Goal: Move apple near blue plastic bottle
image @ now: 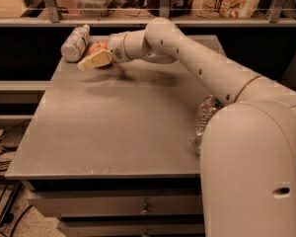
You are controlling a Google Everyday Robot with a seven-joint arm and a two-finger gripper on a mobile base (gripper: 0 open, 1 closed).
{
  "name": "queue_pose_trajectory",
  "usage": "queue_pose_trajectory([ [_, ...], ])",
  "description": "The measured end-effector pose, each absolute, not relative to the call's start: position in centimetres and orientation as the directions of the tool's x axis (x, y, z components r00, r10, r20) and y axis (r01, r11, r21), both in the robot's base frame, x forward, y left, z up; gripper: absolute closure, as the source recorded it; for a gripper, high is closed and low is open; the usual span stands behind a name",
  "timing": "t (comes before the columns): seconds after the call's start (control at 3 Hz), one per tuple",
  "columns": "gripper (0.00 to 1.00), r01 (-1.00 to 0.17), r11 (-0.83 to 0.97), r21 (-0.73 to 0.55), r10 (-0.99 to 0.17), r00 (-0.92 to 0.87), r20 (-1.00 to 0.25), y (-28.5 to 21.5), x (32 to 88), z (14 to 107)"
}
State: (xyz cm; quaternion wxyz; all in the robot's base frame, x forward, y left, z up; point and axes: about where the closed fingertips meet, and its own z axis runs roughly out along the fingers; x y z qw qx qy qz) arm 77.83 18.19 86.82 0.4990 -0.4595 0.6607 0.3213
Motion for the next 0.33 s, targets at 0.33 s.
queue_pose_trajectory([
  [0.33, 0.0, -0.928, 0.371, -0.033, -0.287, -0.08, -0.955, 18.21, 77.83, 86.79],
])
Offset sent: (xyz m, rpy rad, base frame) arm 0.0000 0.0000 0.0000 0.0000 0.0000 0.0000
